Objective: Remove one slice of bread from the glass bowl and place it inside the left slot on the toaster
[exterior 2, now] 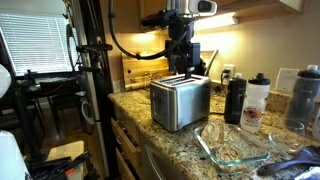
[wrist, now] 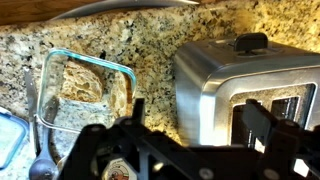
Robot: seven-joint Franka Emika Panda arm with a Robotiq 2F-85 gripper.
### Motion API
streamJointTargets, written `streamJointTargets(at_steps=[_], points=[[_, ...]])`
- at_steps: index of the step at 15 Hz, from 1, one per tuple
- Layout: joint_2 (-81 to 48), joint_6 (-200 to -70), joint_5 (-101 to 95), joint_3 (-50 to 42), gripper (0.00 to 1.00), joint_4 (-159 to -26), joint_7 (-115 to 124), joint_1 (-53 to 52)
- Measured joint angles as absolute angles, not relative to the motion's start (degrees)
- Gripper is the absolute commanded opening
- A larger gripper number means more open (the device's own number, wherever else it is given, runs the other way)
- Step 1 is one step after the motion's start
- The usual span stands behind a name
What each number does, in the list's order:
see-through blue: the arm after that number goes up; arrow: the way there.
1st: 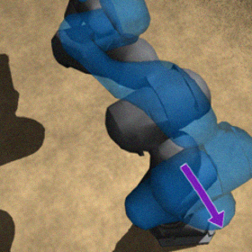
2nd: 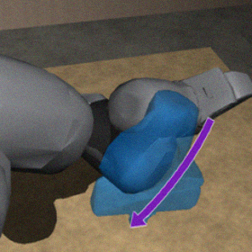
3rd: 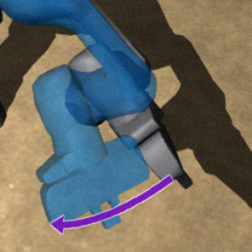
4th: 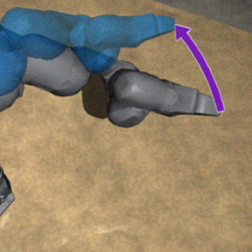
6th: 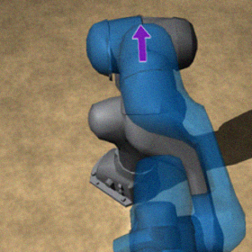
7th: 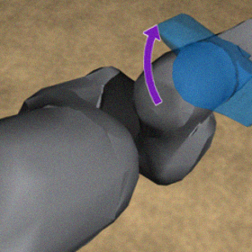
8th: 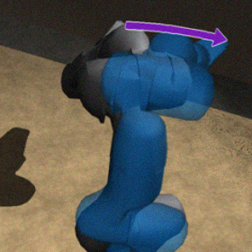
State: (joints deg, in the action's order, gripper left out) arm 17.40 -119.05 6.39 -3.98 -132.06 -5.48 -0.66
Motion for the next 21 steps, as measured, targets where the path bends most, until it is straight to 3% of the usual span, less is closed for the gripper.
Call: streamJointTargets(at_steps=[21], points=[[14.3,-126.3,2.0,-4.0,1.00,-132.0,-2.4,1.4]])
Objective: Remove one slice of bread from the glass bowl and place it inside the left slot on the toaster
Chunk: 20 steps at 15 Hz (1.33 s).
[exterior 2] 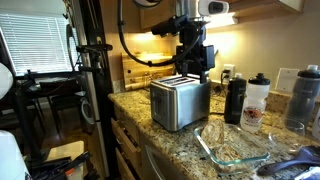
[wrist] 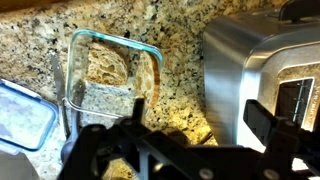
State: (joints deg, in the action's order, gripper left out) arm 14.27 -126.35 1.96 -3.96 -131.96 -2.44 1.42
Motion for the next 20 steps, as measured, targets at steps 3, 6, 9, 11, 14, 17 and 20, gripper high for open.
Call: streamJointTargets(at_steps=[3,6,9,11,14,17,20], points=[[13.1,-127.6,1.0,-4.0,1.00,-132.0,-1.2,1.8],[12.3,-128.0,0.5,-4.0,1.00,-132.0,-0.5,2.0],[11.6,-128.3,0.3,-4.0,1.00,-132.0,0.4,2.2],[11.2,-128.7,0.2,-4.0,1.00,-132.0,0.9,2.3],[10.7,-129.5,0.0,-4.0,1.00,-132.0,1.5,2.4],[9.8,-130.5,0.0,-4.0,1.00,-132.0,1.9,2.6],[8.9,-131.5,-0.1,-4.0,1.00,-132.0,2.6,2.8]])
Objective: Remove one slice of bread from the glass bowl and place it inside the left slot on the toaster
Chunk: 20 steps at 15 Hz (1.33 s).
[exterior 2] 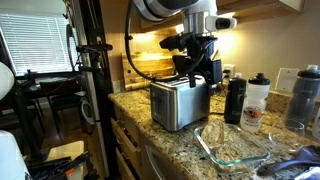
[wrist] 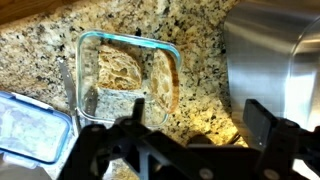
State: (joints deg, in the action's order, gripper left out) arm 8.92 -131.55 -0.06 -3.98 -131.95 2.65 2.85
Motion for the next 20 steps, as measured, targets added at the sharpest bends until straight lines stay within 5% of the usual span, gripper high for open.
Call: streamJointTargets(at_steps=[20], points=[[-2.2,-138.3,0.0,-3.9,1.00,-128.7,5.7,3.2]])
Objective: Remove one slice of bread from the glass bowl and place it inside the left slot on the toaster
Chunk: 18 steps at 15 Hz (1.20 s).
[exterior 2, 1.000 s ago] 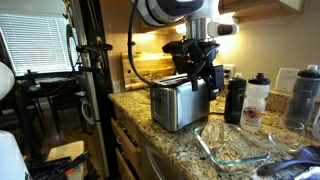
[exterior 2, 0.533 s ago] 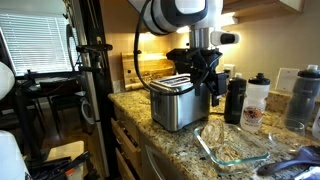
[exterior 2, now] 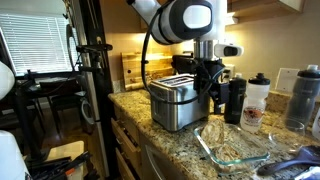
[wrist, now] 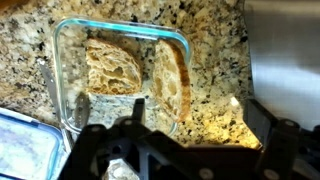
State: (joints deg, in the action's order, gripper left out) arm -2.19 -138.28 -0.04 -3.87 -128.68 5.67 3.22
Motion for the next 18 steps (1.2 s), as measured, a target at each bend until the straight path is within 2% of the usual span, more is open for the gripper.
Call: streamJointTargets(at_steps=[18], points=[[-8.1,-138.9,0.0,-4.0,1.00,-126.3,8.0,3.2]])
